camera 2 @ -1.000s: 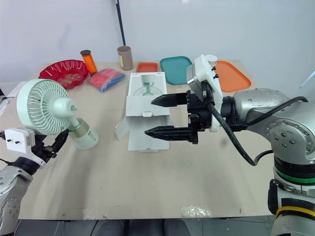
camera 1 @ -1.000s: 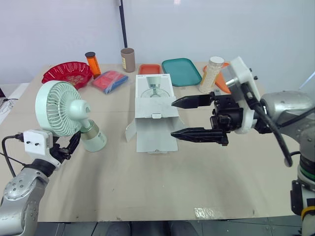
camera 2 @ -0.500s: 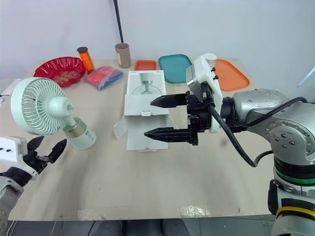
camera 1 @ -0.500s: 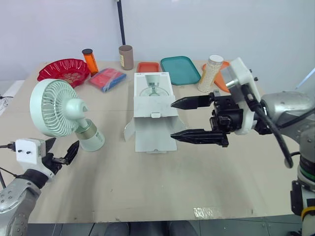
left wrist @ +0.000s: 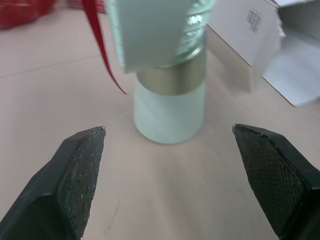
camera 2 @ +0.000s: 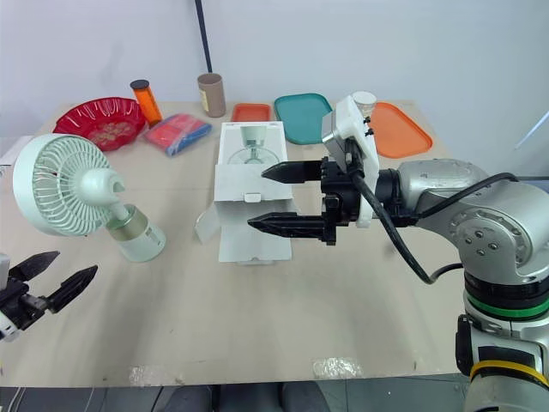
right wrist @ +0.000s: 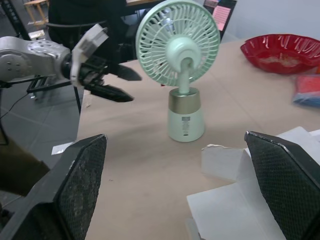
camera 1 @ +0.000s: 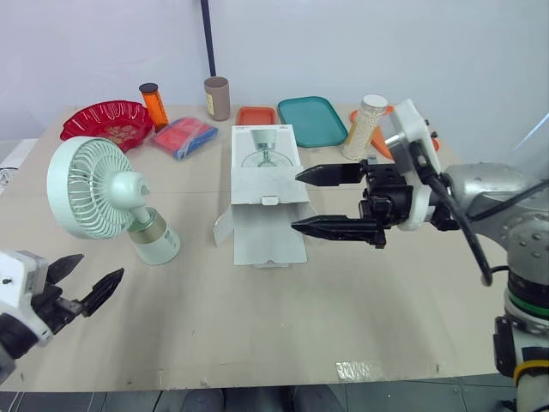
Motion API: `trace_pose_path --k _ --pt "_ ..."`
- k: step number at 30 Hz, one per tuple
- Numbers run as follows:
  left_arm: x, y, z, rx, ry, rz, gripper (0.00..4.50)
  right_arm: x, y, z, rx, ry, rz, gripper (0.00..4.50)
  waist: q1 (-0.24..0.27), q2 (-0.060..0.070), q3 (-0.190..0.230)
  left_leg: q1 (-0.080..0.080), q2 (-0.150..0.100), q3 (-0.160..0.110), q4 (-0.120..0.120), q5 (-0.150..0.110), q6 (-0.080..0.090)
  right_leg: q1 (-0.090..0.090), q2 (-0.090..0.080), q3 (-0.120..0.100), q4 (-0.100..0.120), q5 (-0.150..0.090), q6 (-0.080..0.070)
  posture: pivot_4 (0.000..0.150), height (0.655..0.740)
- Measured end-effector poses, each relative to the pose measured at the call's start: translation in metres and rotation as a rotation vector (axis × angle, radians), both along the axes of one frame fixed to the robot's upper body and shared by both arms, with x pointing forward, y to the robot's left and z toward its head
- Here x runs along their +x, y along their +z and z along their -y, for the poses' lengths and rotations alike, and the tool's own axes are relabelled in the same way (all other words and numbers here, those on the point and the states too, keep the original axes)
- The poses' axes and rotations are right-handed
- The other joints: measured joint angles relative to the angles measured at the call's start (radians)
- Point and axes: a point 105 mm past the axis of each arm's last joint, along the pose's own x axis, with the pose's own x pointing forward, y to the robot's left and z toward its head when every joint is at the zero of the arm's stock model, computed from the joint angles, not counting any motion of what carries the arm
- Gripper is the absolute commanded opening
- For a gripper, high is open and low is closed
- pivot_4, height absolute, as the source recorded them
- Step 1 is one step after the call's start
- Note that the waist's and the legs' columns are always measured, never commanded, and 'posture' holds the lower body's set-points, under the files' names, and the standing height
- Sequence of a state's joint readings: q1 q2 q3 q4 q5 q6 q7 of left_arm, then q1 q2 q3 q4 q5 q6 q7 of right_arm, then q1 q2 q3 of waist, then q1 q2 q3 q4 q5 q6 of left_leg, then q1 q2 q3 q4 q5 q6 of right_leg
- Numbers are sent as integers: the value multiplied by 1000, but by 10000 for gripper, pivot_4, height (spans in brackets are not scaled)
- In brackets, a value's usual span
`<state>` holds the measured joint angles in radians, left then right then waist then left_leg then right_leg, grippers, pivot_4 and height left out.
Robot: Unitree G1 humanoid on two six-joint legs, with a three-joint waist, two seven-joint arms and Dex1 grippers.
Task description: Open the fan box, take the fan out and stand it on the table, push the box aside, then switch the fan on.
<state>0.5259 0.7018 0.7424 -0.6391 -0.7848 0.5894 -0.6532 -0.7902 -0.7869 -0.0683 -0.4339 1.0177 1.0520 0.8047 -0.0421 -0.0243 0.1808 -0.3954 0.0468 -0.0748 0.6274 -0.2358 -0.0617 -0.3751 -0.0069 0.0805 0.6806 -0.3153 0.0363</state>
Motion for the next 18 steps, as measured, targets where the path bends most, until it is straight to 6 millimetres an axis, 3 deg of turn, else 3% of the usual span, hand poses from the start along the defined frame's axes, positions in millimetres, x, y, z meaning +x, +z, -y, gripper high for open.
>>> trace_pose_path --k 4,6,7,8,12,18 --pt "-3 1 8 7 -94 -22 43500 9 -1 4 5 -60 -2 45000 -1 0 1 0 0 0 0 0 0 0 0 0 0 0 0 1500 7400" --pt "-6 4 41 14 -299 -32 43500 22 -14 16 -2 -199 -57 45000 3 -2 0 -1 0 0 0 0 -1 -1 0 0 0 0 0 1500 7400" --pt "-6 4 41 14 -299 -32 43500 22 -14 16 -2 -199 -57 45000 4 -2 0 -1 0 0 -1 0 -1 -1 0 0 -1 0 0 1500 7400" --pt "-10 5 57 10 -388 -25 43500 18 -28 16 -25 -222 -88 45000 4 -2 1 -2 1 1 0 -1 -3 -1 0 1 0 -1 0 1500 7400" --pt "-16 7 88 13 -581 2 43500 -4 -61 13 -133 -322 -79 45000 -3 0 1 -4 1 3 -1 -1 -4 -6 1 3 1 -1 0 1500 7400" --pt "6 23 113 -38 -606 145 43500 11 -68 17 -157 -516 -28 45000 -3 -1 1 -4 1 3 0 1 -6 -5 1 3 1 0 2 1500 7400"
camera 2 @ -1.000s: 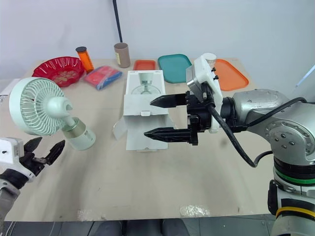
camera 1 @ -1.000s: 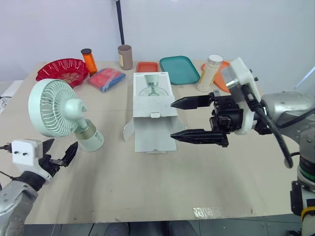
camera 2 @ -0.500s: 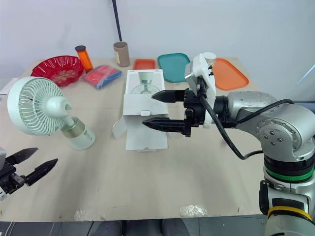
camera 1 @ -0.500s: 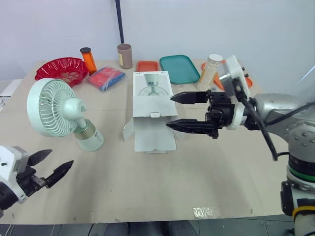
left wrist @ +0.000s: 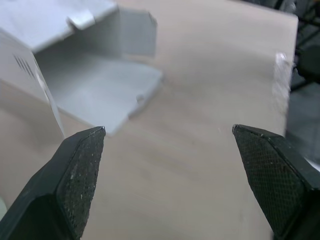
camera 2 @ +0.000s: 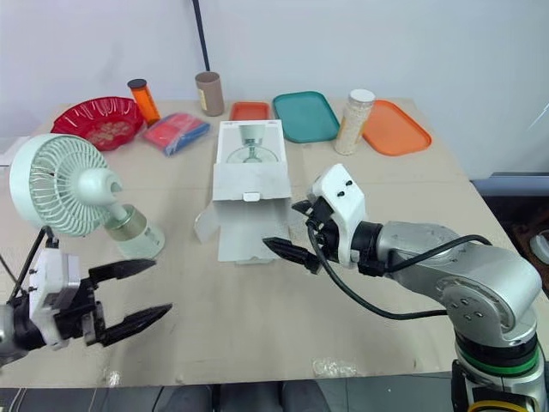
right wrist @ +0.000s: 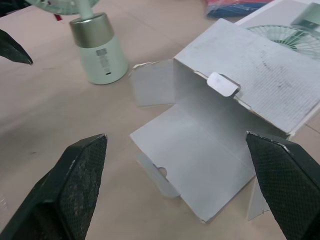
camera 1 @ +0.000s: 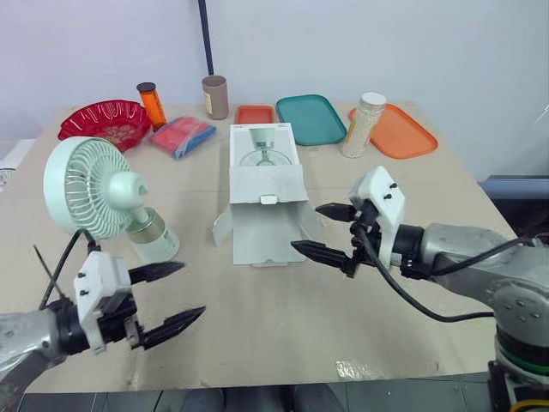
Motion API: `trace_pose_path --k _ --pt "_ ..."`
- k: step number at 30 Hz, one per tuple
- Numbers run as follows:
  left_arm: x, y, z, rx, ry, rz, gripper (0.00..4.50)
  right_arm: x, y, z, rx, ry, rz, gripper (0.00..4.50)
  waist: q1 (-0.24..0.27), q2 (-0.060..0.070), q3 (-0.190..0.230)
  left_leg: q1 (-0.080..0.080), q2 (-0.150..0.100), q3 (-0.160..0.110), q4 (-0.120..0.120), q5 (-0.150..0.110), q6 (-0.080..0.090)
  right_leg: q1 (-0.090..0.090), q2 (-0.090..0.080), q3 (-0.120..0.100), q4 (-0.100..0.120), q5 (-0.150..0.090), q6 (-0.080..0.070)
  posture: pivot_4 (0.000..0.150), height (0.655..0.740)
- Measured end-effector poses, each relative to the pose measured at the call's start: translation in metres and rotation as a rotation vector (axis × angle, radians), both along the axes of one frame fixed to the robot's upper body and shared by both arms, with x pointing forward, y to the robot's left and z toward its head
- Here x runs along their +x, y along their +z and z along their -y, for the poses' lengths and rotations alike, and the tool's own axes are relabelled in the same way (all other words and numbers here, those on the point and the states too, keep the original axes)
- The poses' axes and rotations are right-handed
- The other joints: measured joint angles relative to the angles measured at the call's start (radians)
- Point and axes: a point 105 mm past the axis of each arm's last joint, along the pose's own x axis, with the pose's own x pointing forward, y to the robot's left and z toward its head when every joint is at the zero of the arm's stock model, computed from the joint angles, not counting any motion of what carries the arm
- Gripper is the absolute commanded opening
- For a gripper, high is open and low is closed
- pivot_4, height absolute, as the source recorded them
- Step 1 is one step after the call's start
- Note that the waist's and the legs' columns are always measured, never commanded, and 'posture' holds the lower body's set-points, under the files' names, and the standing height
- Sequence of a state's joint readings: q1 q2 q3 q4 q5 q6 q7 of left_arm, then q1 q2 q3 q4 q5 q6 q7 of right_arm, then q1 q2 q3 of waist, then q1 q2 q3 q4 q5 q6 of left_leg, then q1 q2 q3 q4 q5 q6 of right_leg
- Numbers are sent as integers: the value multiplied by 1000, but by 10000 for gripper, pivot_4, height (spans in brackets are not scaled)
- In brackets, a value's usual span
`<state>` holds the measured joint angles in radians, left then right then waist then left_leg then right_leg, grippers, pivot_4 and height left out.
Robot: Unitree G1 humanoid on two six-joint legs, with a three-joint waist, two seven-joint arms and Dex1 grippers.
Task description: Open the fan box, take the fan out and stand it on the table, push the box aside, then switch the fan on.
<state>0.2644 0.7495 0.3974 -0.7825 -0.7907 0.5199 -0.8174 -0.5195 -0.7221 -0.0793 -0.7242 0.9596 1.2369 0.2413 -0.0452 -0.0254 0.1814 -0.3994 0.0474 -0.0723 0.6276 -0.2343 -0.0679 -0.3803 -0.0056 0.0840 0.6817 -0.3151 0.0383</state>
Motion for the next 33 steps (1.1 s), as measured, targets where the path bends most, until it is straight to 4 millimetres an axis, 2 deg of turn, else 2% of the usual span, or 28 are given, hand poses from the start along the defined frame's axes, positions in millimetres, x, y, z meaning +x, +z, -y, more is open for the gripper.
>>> trace_pose_path --k 7,15,23,33 --pt "9 4 18 -42 -37 26 43500 21 -15 8 -57 -162 8 45000 -1 -1 0 -3 0 0 -1 0 0 -3 0 0 0 0 0 1500 7400" --pt "7 -8 21 -27 -81 12 43500 45 -25 13 -88 -270 19 45000 -1 -1 0 -3 0 0 0 0 -1 -3 0 0 0 1 0 1500 7400" --pt "10 -13 17 -15 -75 42 43500 64 -22 5 -74 -285 62 45000 -2 -1 0 -3 0 0 0 0 -1 -3 0 0 0 1 -1 1500 7400" --pt "19 -11 22 -44 -32 76 43500 89 -39 -2 -102 -301 60 45000 -2 -1 0 -3 0 0 1 0 -1 -3 0 0 1 1 -1 1500 7400"
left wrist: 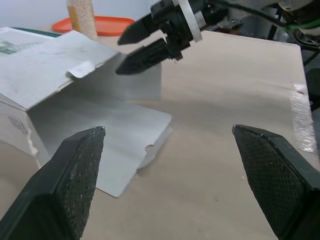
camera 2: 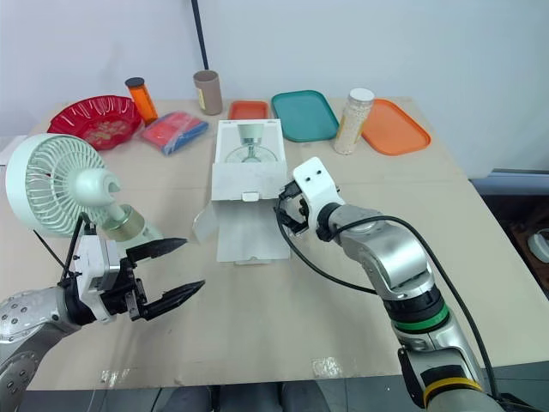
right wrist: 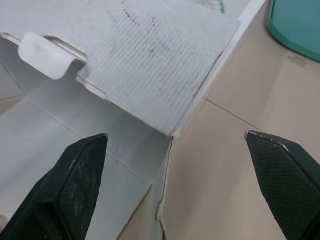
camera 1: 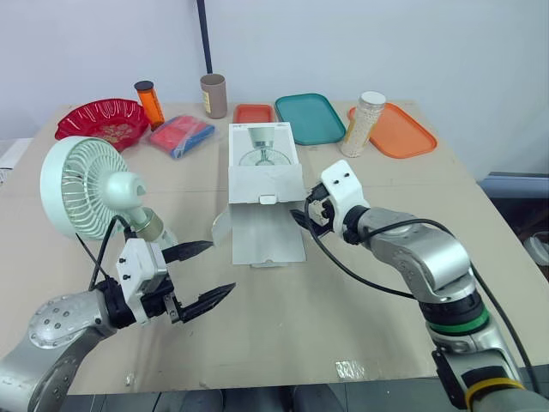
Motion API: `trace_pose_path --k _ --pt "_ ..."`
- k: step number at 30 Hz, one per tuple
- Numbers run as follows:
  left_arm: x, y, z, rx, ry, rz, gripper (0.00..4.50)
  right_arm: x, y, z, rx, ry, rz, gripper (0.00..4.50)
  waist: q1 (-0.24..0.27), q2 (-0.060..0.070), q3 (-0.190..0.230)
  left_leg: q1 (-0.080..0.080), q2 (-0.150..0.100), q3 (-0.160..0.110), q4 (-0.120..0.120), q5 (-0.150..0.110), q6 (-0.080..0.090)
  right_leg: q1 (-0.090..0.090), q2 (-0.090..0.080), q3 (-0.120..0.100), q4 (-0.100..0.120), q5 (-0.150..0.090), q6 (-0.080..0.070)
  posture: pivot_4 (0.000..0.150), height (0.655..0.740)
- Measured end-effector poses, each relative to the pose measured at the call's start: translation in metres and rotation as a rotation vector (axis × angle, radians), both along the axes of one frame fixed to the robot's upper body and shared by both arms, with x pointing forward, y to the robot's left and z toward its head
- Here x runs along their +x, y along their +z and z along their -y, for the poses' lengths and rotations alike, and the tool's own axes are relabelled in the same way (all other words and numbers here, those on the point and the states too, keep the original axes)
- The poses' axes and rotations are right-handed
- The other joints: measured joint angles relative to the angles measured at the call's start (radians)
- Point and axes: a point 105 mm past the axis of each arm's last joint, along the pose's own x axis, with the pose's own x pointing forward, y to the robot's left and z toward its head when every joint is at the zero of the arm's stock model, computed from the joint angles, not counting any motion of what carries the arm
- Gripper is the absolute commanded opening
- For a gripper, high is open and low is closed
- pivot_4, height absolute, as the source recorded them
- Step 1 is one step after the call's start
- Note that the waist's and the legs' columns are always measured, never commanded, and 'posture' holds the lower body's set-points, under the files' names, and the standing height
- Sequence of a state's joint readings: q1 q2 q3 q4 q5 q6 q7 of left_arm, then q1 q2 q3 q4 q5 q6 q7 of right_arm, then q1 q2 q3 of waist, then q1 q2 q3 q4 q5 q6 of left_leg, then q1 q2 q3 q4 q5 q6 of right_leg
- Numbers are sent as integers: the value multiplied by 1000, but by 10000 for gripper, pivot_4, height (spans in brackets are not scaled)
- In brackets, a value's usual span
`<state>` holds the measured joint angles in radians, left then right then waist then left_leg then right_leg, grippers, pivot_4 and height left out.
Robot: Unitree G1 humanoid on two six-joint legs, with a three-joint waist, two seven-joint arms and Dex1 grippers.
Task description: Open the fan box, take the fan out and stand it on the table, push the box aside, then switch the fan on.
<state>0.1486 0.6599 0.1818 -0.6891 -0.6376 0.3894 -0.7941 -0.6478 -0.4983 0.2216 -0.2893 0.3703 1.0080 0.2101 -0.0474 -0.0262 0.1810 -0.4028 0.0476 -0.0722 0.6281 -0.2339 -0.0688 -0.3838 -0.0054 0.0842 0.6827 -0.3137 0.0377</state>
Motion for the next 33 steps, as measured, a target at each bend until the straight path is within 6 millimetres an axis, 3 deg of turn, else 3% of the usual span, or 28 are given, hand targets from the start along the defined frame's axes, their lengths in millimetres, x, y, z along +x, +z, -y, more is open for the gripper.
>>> trace_pose_path --k 13,17,24,33 --pt "2 -5 10 -23 -7 -10 43500 21 -8 -7 -5 -45 11 45000 0 0 0 0 0 0 1 0 0 0 0 0 1 0 0 1500 7400" --pt "2 -5 13 -37 -8 -5 45000 24 -9 -8 -1 -59 10 31957 0 0 0 0 0 0 1 0 0 0 0 0 1 0 0 1500 7400" --pt "1 -6 14 -43 -2 -1 45000 30 -8 4 5 -150 13 108 0 0 0 0 0 0 2 0 0 0 0 0 2 0 0 1500 7400" --pt "6 -4 18 -57 10 0 45000 32 -9 7 31 -214 -1 108 0 0 0 0 0 0 2 0 0 0 0 0 2 0 0 1500 7400"
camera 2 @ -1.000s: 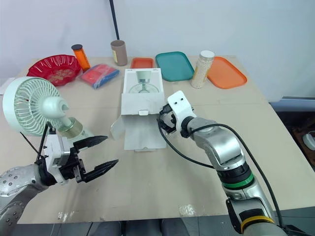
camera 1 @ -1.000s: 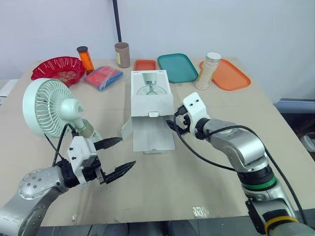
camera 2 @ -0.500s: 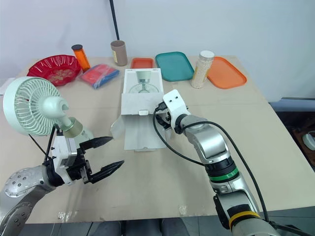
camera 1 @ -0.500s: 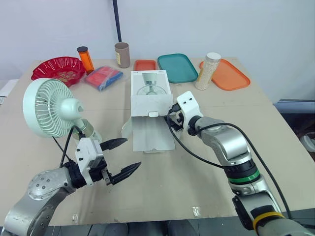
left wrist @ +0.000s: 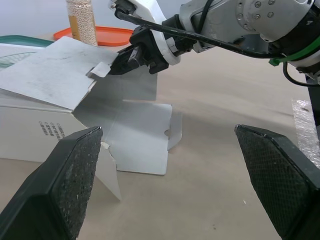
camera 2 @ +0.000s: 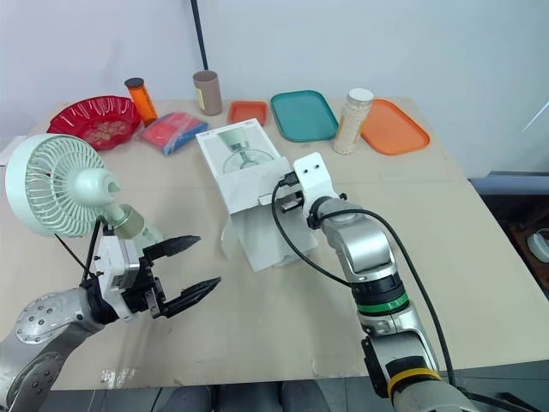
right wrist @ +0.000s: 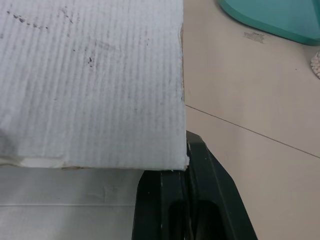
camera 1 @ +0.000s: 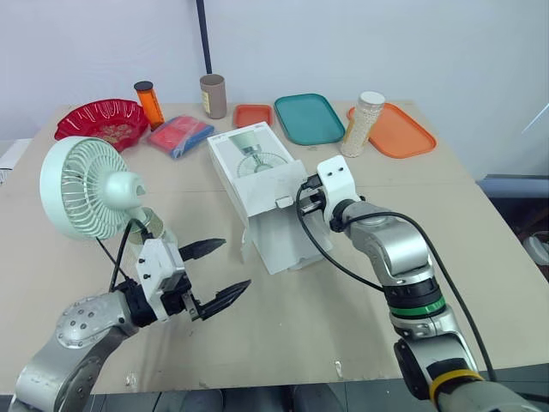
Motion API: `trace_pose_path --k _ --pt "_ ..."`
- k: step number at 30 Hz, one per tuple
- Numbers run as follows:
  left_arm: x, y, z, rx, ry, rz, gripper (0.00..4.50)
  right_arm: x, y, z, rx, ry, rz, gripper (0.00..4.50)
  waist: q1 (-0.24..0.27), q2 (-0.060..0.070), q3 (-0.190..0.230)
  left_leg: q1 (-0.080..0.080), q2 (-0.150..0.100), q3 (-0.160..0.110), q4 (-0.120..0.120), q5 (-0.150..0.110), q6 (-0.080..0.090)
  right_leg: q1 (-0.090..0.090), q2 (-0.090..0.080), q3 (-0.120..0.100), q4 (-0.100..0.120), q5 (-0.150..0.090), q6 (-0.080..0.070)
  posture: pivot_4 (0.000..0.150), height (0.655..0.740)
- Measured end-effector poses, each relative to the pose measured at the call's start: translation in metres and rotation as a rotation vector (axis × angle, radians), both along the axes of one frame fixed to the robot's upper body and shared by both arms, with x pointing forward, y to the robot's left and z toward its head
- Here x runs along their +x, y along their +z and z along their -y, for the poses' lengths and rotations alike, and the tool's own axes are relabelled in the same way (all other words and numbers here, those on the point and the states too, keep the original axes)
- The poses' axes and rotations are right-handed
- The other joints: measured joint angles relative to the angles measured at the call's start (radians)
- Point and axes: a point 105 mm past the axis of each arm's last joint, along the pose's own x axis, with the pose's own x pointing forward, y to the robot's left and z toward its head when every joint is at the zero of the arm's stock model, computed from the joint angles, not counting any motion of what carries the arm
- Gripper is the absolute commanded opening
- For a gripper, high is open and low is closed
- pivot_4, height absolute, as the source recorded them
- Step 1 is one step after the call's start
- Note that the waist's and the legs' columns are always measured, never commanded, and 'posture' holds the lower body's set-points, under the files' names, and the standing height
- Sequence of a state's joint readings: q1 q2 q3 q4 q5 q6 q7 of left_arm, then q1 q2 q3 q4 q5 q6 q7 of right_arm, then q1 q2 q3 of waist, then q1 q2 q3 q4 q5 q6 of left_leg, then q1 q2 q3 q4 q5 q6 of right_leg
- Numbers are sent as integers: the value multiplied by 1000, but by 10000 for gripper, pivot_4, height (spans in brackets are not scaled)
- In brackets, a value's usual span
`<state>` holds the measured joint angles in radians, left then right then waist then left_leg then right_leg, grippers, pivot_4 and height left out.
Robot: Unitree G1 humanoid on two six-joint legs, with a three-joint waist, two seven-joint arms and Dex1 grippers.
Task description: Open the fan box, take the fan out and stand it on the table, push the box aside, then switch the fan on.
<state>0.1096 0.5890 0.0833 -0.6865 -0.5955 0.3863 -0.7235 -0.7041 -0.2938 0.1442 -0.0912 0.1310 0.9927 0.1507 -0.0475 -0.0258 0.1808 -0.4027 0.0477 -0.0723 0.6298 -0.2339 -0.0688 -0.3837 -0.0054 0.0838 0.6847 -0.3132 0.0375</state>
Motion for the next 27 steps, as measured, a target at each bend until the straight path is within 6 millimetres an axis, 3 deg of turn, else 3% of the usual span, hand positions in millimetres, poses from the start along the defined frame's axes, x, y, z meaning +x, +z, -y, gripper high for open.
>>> trace_pose_path --k 8,21,27 --pt "4 5 2 1 1 4 45000 -10 3 7 -11 11 -4 108 0 0 0 0 0 0 0 0 0 0 0 0 0 0 0 1500 7400" --pt "13 19 8 -36 -8 43 45000 -56 15 55 13 -33 -29 108 0 1 0 -1 0 -1 1 0 0 0 0 -1 0 0 0 1500 7400" --pt "23 39 23 -105 -36 102 45000 -74 3 81 -7 -80 -83 108 9 0 -1 -1 -2 -1 3 0 1 2 -1 -1 0 0 1 1500 7400"
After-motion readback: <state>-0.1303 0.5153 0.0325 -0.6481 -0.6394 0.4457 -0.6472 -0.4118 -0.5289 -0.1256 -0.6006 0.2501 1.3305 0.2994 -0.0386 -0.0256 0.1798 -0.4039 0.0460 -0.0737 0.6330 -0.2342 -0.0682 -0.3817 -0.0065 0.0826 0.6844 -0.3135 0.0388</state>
